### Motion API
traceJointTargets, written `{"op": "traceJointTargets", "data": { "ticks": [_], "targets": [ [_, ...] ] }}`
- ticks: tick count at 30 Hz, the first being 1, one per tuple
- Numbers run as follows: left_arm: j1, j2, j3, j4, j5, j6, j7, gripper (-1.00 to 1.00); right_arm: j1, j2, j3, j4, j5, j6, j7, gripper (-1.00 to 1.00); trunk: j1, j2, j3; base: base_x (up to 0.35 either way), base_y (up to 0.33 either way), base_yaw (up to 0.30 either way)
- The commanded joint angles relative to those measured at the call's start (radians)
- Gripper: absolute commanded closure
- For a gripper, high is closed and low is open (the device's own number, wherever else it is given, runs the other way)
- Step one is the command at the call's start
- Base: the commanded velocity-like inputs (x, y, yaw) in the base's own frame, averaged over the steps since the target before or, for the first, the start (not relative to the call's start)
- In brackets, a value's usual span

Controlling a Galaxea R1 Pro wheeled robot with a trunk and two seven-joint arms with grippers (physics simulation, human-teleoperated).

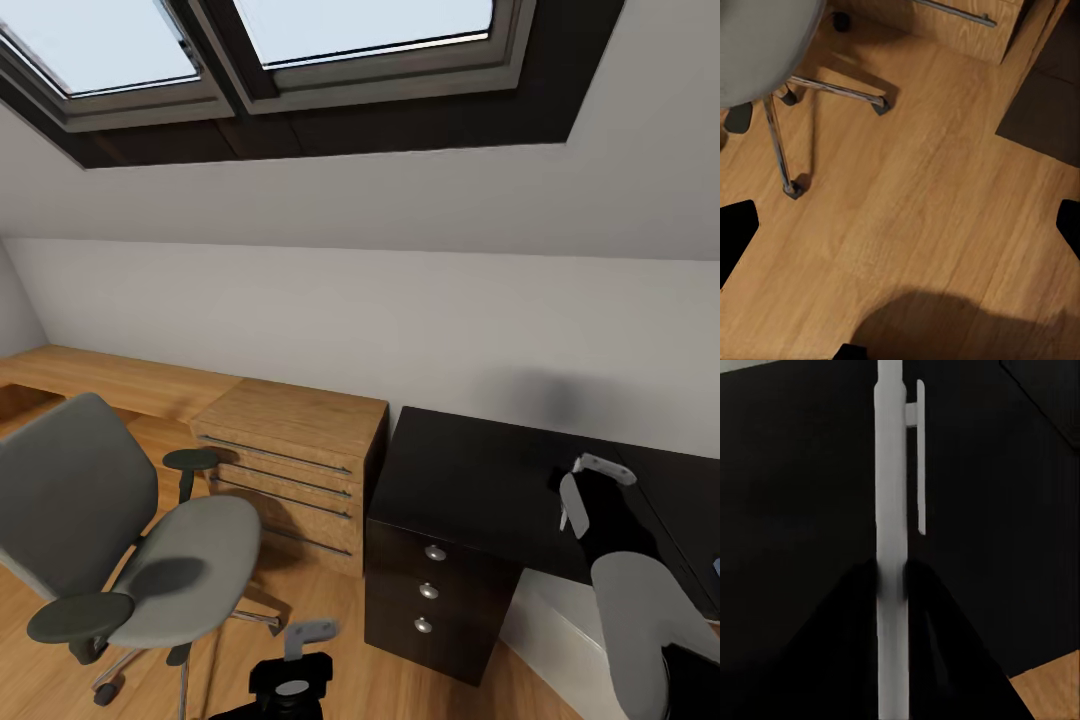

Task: In the bedroom, organize the workspace by keeping the computer under the desk, ensuring the monitor is on the desk, placing the keyboard on the desk next to the monitor, placing the mouse on the desk next to the keyboard, moving the folder from the swivel chair onto the desk next to the mouse, stacking the notebook on top of the folder with the pen on top of the notebook, and positioning the swivel chair next to the desk.

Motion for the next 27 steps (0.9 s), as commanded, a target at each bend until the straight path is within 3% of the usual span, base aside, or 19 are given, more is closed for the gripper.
{"op": "traceJointTargets", "data": {
  "ticks": [1, 6, 7, 10, 11, 20, 23, 24, 27],
  "targets": [
    [-0.002, 0.000, -0.004, 0.020, 0.003, 0.002, -0.023, -1.00, -0.001, 0.000, 0.000, -0.001, -0.001, 0.008, -0.001, 1.00, 0.000, -0.001, -0.001, 0.000, 0.000, 0.000],
    [-0.002, 0.001, -0.018, 0.136, 0.007, 0.000, -0.212, -1.00, 0.000, 0.000, 0.000, 0.002, 0.012, 0.043, 0.049, 1.00, 0.000, -0.001, -0.001, 0.000, 0.000, 0.000],
    [-0.002, 0.000, -0.040, 0.217, 0.008, -0.001, -0.339, -1.00, 0.000, 0.000, 0.000, 0.002, 0.019, 0.092, 0.118, 1.00, 0.000, -0.001, -0.001, 0.000, 0.000, 0.000],
    [-0.002, 0.000, -0.056, 0.256, 0.009, -0.002, -0.385, -1.00, 0.000, 0.000, 0.001, 0.001, 0.021, 0.124, 0.141, 1.00, 0.000, -0.001, -0.001, 0.000, 0.000, 0.000],
    [-0.001, -0.001, -0.068, 0.298, 0.012, -0.002, -0.432, -1.00, 0.000, 0.000, 0.001, 0.000, 0.022, 0.162, 0.156, 1.00, 0.000, -0.001, -0.001, 0.000, 0.000, 0.000],
    [-0.001, -0.012, -0.078, 0.427, 0.014, -0.003, -0.539, -1.00, 0.000, 0.000, 0.002, -0.001, 0.023, 0.205, 0.165, 1.00, 0.000, -0.001, -0.001, 0.000, 0.000, 0.000],
    [-0.001, -0.030, -0.078, 0.467, 0.014, -0.007, -0.549, -1.00, 0.000, 0.000, 0.002, 0.000, 0.023, 0.206, 0.167, 1.00, 0.000, -0.001, -0.001, 0.000, 0.000, 0.000],
    [-0.001, -0.051, -0.079, 0.515, 0.014, -0.031, -0.554, -1.00, 0.000, 0.000, 0.002, 0.001, 0.023, 0.206, 0.167, 1.00, 0.000, -0.001, -0.001, 0.000, 0.000, 0.000],
    [-0.001, -0.059, -0.079, 0.538, 0.014, -0.047, -0.555, -1.00, 0.000, -0.001, 0.002, 0.001, 0.023, 0.206, 0.167, 1.00, 0.000, -0.001, -0.001, 0.000, 0.000, 0.000]
  ]
}}
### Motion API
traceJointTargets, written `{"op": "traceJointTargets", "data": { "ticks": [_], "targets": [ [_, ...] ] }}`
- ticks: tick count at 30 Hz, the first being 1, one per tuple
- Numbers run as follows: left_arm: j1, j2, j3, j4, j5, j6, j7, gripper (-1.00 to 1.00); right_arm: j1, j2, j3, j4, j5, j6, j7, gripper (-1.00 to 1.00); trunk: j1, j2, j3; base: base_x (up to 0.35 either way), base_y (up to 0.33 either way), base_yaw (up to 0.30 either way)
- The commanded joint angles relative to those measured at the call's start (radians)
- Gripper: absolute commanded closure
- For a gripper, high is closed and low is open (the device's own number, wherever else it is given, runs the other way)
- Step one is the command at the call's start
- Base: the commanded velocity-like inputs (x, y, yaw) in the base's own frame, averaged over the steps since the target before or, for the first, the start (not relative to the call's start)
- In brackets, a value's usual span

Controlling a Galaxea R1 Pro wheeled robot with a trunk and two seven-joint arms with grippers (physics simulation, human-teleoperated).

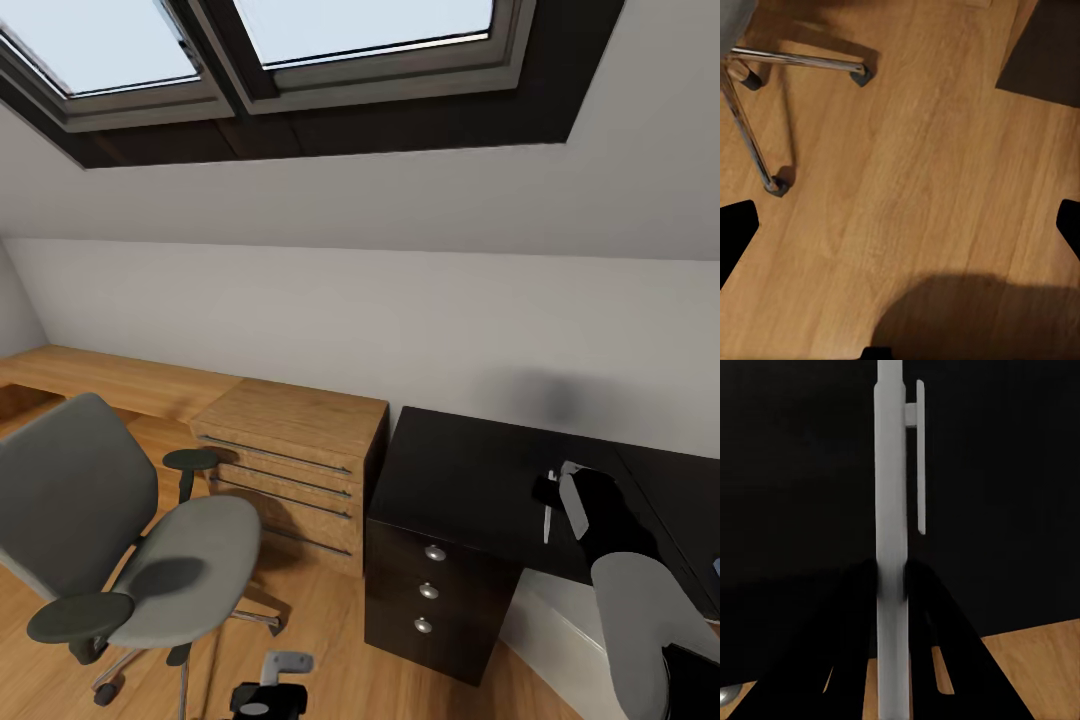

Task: In the bedroom, organize the workspace by keeping the computer under the desk, ensuring the monitor is on the desk, placing the keyboard on the desk next to the monitor, placing the mouse on the desk next to the keyboard, moving the folder from the swivel chair onto the desk next to the mouse, stacking the notebook on top of the folder with the pen on top of the notebook, and positioning the swivel chair next to the desk.

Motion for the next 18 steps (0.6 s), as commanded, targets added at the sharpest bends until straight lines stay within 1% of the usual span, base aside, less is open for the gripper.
{"op": "traceJointTargets", "data": {
  "ticks": [1, 3, 7, 16, 18],
  "targets": [
    [-0.002, -0.001, -0.008, 0.003, 0.006, -0.006, 0.007, -1.00, -0.001, 0.000, -0.001, -0.001, -0.003, 0.004, -0.002, 1.00, 0.000, -0.001, -0.001, 0.000, 0.000, 0.000],
    [-0.002, -0.007, -0.009, 0.021, 0.006, -0.018, 0.006, -1.00, -0.001, 0.001, -0.001, -0.001, -0.003, 0.004, -0.002, 1.00, 0.000, -0.001, -0.001, 0.000, 0.000, -0.029],
    [-0.002, -0.008, -0.010, 0.024, 0.005, -0.020, 0.006, -1.00, -0.001, 0.001, -0.001, 0.000, -0.003, 0.004, -0.002, 1.00, 0.000, -0.001, -0.001, 0.000, 0.000, -0.110],
    [-0.002, -0.011, -0.010, 0.025, 0.006, -0.021, 0.006, -1.00, -0.001, -0.001, -0.002, 0.003, -0.001, 0.004, -0.002, 1.00, 0.000, -0.001, -0.001, 0.000, 0.000, -0.249],
    [-0.002, -0.013, -0.010, 0.025, 0.006, -0.021, 0.006, -1.00, -0.001, -0.015, -0.003, 0.003, -0.001, 0.004, -0.002, 1.00, 0.000, -0.001, -0.001, 0.000, 0.000, -0.268]
  ]
}}
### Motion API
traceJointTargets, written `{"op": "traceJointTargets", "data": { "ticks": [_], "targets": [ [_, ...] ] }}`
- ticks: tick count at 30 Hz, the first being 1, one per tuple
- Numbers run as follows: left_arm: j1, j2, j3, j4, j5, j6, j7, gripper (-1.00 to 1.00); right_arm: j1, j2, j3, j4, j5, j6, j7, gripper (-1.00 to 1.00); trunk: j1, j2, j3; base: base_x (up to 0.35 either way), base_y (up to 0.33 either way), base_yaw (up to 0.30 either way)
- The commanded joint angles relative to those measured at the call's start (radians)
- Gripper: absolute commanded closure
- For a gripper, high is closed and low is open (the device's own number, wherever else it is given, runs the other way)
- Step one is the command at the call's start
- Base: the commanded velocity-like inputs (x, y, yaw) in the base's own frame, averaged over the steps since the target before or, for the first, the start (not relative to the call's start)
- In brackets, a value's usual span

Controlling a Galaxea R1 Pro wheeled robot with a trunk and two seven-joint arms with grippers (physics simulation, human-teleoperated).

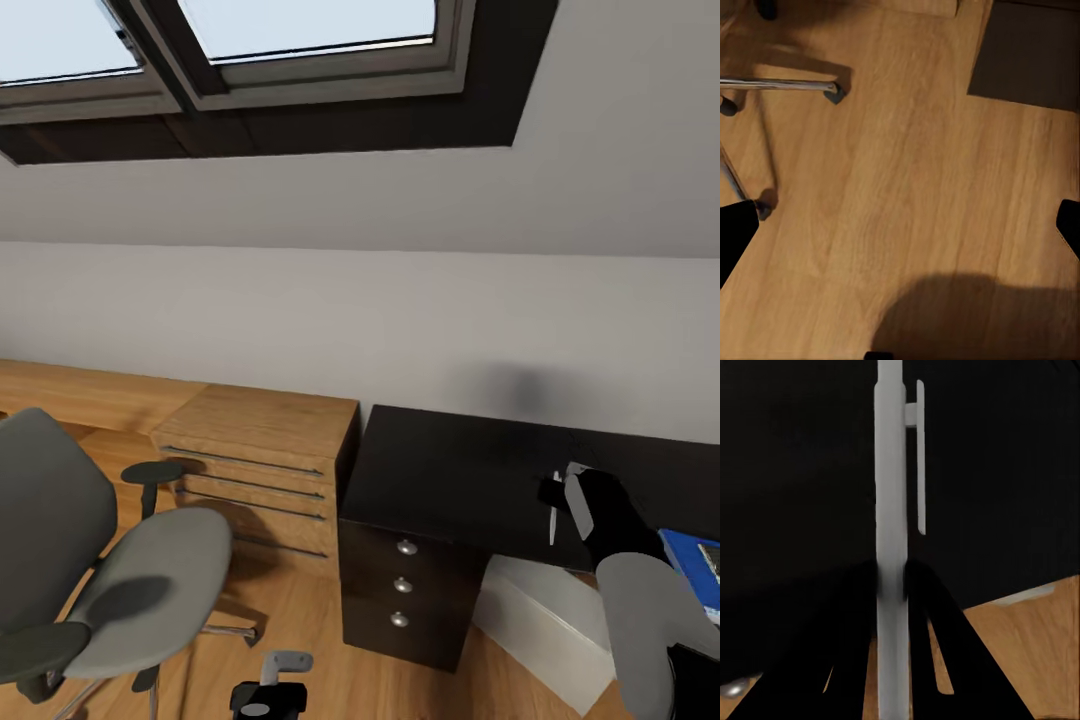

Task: In the bedroom, organize the workspace by keeping the computer under the desk, ensuring the monitor is on the desk, placing the keyboard on the desk next to the monitor, placing the mouse on the desk next to the keyboard, moving the folder from the swivel chair onto the desk next to the mouse, stacking the notebook on top of the folder with the pen on top of the notebook, and positioning the swivel chair next to the desk.

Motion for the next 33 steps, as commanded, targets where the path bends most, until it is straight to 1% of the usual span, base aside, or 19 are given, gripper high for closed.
{"op": "traceJointTargets", "data": {
  "ticks": [1, 6, 13, 20, 24, 25, 28, 29, 32, 33],
  "targets": [
    [-0.002, 0.000, -0.008, -0.003, 0.009, -0.004, 0.007, -1.00, -0.001, -0.013, -0.001, 0.000, -0.005, 0.004, -0.001, 1.00, 0.000, -0.001, -0.001, 0.000, 0.000, -0.269],
    [-0.002, 0.001, -0.007, -0.003, 0.009, -0.005, 0.009, -1.00, -0.001, -0.036, -0.001, 0.002, -0.007, 0.001, 0.015, 1.00, 0.000, -0.001, -0.001, 0.000, 0.000, -0.271],
    [-0.002, 0.004, -0.007, -0.001, 0.009, -0.005, 0.009, -1.00, -0.001, -0.042, 0.000, 0.002, -0.007, -0.001, 0.024, 1.00, 0.000, -0.001, -0.001, 0.000, 0.000, -0.285],
    [0.001, 0.005, -0.007, 0.044, 0.009, -0.011, 0.009, -1.00, -0.001, -0.051, 0.008, 0.004, -0.007, -0.018, 0.028, 1.00, 0.000, -0.001, -0.003, 0.000, 0.000, -0.288],
    [0.019, 0.006, -0.007, 0.076, 0.009, -0.053, 0.008, -1.00, -0.001, -0.055, 0.053, 0.002, -0.002, -0.033, 0.031, 1.00, 0.000, -0.001, -0.006, 0.000, 0.000, -0.283],
    [0.030, 0.007, -0.007, 0.089, 0.009, -0.084, 0.008, -1.00, -0.001, -0.060, 0.080, 0.002, 0.005, -0.042, 0.032, 1.00, 0.000, -0.001, -0.006, 0.000, 0.000, -0.282],
    [0.045, 0.008, -0.007, 0.108, 0.009, -0.133, 0.005, -1.00, -0.001, -0.074, 0.118, 0.004, 0.017, -0.070, 0.033, 1.00, 0.000, -0.001, -0.008, 0.000, 0.000, -0.282],
    [0.054, 0.009, -0.007, 0.122, 0.009, -0.160, 0.003, -1.00, -0.001, -0.085, 0.134, 0.010, 0.022, -0.095, 0.035, 1.00, 0.000, -0.001, -0.009, 0.000, 0.000, -0.281],
    [0.074, 0.011, -0.007, 0.147, 0.008, -0.190, -0.011, -1.00, -0.001, -0.101, 0.152, 0.061, 0.028, -0.141, 0.044, 1.00, 0.000, -0.001, -0.010, 0.000, 0.000, -0.281],
    [0.084, 0.011, -0.007, 0.156, 0.008, -0.198, -0.028, -1.00, -0.001, -0.105, 0.158, 0.094, 0.030, -0.162, 0.049, 1.00, 0.000, -0.001, -0.011, 0.000, 0.000, -0.281]
  ]
}}
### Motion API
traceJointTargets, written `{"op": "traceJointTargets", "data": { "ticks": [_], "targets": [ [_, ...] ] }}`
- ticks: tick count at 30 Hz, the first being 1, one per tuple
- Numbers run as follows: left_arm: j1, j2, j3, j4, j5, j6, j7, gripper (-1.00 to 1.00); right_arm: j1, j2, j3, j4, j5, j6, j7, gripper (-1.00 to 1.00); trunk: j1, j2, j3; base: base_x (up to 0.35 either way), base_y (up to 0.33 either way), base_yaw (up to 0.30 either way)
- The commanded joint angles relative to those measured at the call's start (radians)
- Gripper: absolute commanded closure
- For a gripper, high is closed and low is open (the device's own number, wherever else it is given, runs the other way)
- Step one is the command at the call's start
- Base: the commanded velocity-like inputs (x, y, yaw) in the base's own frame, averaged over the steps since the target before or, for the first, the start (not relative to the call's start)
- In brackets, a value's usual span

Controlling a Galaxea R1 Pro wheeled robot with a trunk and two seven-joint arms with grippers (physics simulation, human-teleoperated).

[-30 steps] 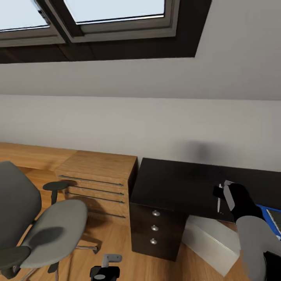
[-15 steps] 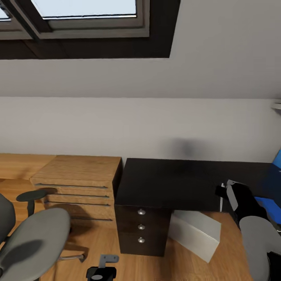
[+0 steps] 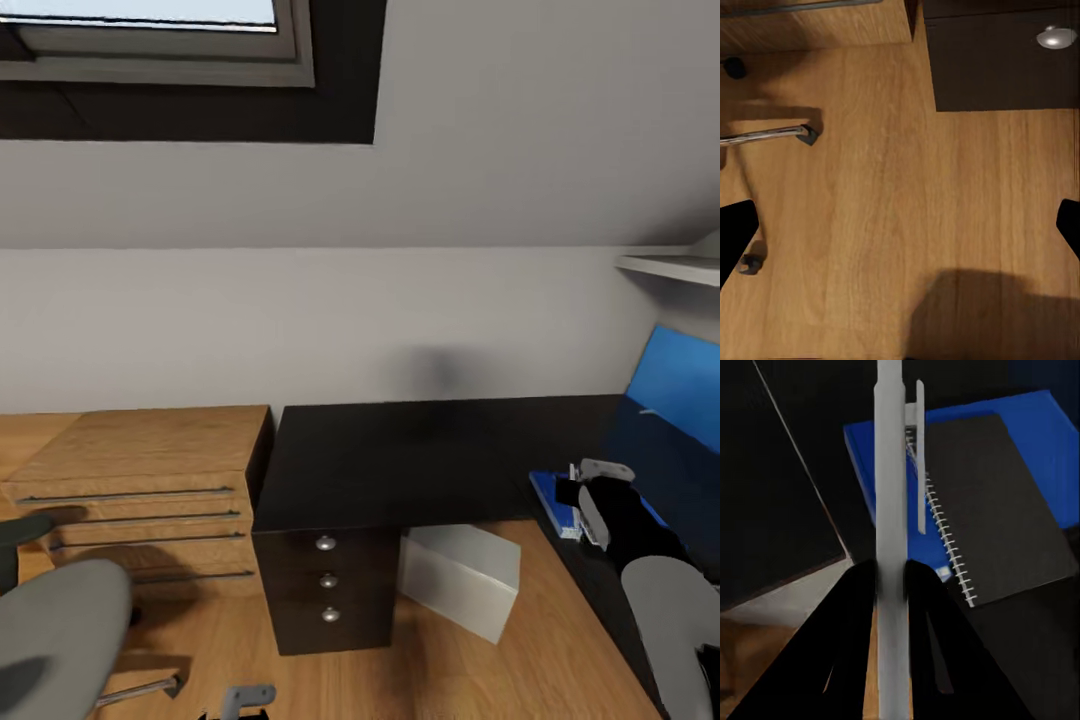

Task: In the bedroom, organize the workspace by keeping the computer under the desk, ensuring the monitor is on the desk, placing the keyboard on the desk next to the monitor, placing the mouse on the desk next to the keyboard, moving the folder from the swivel chair onto the desk next to the mouse, stacking the notebook on top of the folder with the pen on top of the notebook, and positioning the swivel chair next to the desk.

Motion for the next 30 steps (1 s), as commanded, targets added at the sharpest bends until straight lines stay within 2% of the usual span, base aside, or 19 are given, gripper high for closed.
{"op": "traceJointTargets", "data": {
  "ticks": [1, 5, 11, 20, 27, 30],
  "targets": [
    [0.016, 0.001, -0.009, 0.011, 0.009, -0.013, -0.031, -1.00, -0.001, -0.004, 0.004, 0.034, 0.003, -0.019, 0.004, 1.00, 0.000, -0.001, -0.002, 0.000, 0.000, -0.281],
    [0.038, 0.000, -0.010, 0.037, 0.008, -0.019, -0.084, -1.00, -0.001, -0.006, 0.008, 0.059, 0.006, -0.038, 0.008, 1.00, 0.000, -0.001, -0.004, 0.000, 0.000, -0.280],
    [0.045, 0.001, -0.010, 0.060, 0.007, -0.021, -0.104, -1.00, -0.001, -0.005, 0.008, 0.066, 0.005, -0.044, 0.009, 1.00, 0.000, -0.001, -0.008, 0.000, 0.000, -0.236],
    [0.046, 0.001, -0.010, 0.065, 0.007, -0.020, -0.099, -1.00, -0.001, -0.003, 0.007, 0.072, 0.010, -0.044, 0.014, 1.00, 0.000, -0.001, -0.009, 0.000, 0.000, -0.034],
    [0.047, 0.001, -0.011, 0.095, 0.007, -0.019, -0.101, -1.00, -0.001, -0.001, 0.007, 0.073, 0.029, -0.045, 0.012, 1.00, 0.000, -0.001, -0.009, 0.000, 0.000, -0.001],
    [0.077, -0.001, -0.012, 0.111, 0.007, -0.030, -0.102, -1.00, -0.001, 0.000, 0.007, 0.069, 0.034, -0.044, 0.010, 1.00, 0.000, -0.001, -0.009, 0.000, 0.000, 0.000]
  ]
}}
